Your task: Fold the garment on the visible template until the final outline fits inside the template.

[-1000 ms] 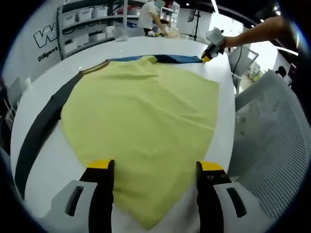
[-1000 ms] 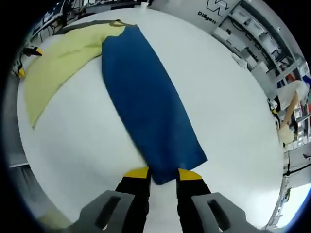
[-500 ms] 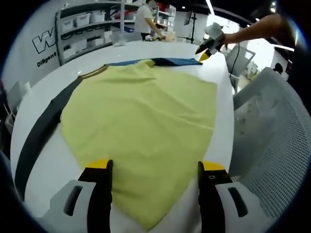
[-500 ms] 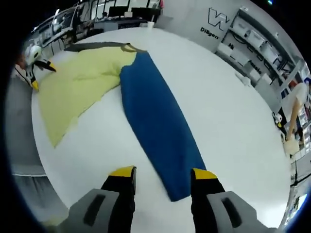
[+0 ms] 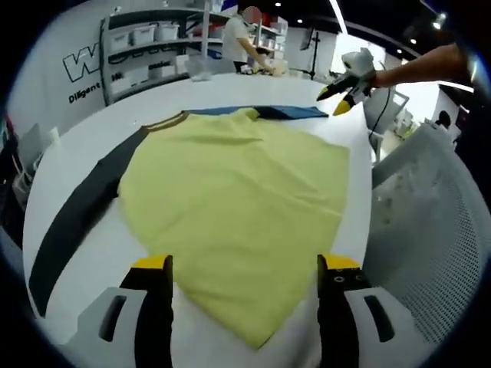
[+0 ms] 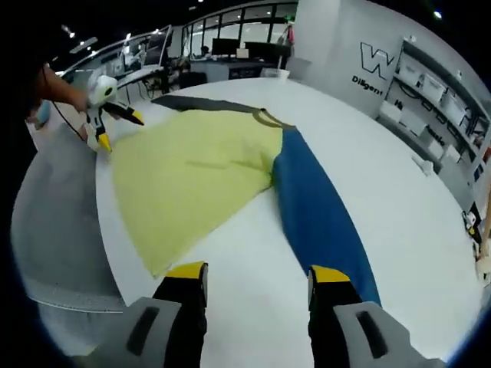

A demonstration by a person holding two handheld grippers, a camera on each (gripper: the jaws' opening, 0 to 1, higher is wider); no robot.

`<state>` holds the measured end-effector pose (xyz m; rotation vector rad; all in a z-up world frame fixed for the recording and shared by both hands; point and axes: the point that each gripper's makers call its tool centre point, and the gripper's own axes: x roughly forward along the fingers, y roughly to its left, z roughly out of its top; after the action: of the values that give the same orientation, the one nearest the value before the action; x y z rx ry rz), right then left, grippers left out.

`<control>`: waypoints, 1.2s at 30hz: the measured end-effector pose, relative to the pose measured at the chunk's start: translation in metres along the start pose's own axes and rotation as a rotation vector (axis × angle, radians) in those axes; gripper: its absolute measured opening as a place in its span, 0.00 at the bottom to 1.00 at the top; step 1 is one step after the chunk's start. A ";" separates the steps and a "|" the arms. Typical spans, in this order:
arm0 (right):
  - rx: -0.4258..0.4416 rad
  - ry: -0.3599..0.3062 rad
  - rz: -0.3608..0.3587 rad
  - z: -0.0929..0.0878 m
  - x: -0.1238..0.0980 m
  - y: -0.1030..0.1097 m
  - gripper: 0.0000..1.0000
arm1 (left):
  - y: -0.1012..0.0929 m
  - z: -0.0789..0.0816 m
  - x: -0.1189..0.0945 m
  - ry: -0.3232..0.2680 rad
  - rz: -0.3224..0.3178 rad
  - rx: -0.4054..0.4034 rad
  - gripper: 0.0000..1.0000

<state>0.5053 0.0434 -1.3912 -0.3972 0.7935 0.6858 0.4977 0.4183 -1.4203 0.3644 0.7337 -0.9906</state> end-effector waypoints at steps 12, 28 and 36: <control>-0.080 0.000 0.151 0.001 0.014 0.071 0.35 | -0.026 -0.024 -0.011 0.053 -0.074 0.121 0.53; -0.111 0.073 0.202 -0.021 0.041 0.117 0.21 | -0.031 -0.044 -0.008 0.138 -0.055 0.146 0.28; -0.077 0.064 0.195 -0.027 0.035 0.129 0.16 | -0.030 -0.046 -0.009 0.148 -0.050 0.126 0.27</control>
<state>0.4194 0.1349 -1.4450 -0.4160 0.8756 0.8912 0.4508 0.4355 -1.4448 0.5353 0.8189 -1.0682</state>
